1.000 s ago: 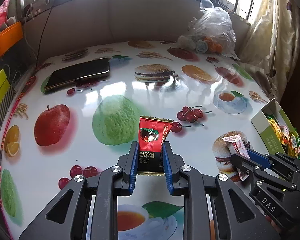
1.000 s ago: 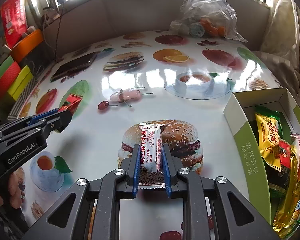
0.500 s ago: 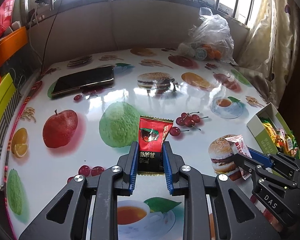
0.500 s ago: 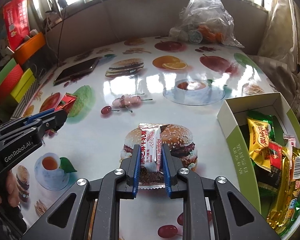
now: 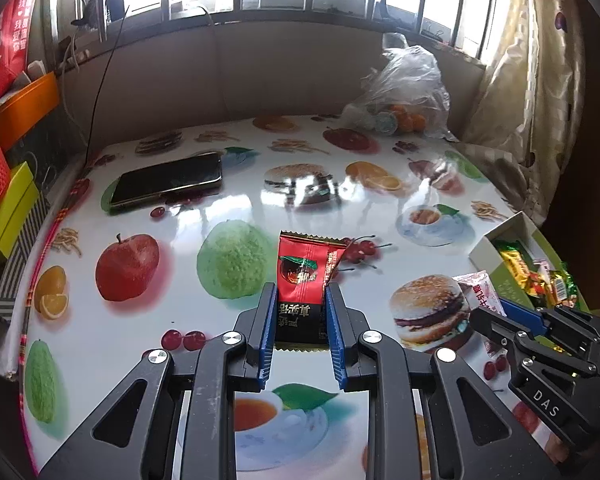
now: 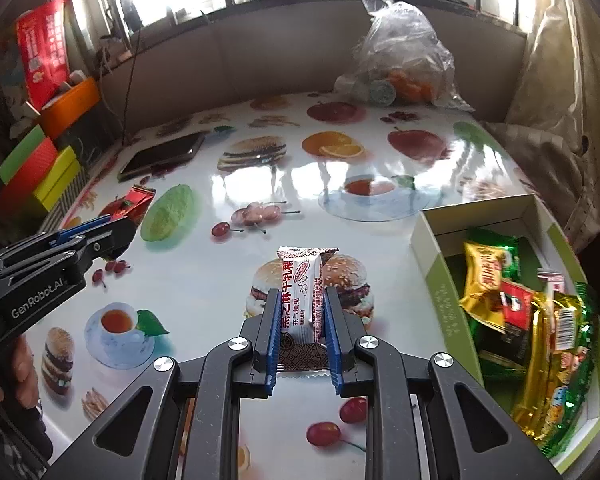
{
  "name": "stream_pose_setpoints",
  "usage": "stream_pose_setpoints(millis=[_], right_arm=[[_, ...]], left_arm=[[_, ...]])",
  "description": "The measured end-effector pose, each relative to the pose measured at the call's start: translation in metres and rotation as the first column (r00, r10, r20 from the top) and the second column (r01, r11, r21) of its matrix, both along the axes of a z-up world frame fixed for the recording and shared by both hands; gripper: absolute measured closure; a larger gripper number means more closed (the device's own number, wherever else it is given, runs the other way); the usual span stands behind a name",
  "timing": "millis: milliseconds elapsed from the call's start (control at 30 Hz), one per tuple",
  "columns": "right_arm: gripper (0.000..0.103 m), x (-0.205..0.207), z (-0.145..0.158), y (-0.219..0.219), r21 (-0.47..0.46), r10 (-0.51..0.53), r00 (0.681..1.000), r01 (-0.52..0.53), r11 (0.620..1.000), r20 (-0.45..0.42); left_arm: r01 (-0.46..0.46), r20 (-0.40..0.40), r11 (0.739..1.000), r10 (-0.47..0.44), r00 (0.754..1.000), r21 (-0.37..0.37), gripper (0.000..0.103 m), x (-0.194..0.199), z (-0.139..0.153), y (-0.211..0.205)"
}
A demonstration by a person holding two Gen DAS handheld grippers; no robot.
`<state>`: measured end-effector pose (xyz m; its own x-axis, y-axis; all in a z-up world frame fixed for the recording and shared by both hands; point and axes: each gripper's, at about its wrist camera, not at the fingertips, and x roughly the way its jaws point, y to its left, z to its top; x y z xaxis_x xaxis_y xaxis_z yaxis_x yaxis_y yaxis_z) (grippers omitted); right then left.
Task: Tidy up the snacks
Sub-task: 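Carry the red-black candy and wafer bar with both tools over the box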
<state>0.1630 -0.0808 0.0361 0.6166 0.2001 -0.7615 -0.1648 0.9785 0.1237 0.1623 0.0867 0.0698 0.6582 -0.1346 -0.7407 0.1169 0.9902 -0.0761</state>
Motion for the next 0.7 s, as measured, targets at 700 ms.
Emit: stream_pose_setpoints(millis=[700], right_arm=[[0.084,-0.047,0.030,-0.056,-0.003,-0.093,0.994,0.093,0.996,0.055]], left_arm=[[0.121,0.046,0.993,-0.120,0.992,-0.017,0.079,-0.027,0.029,-0.066]])
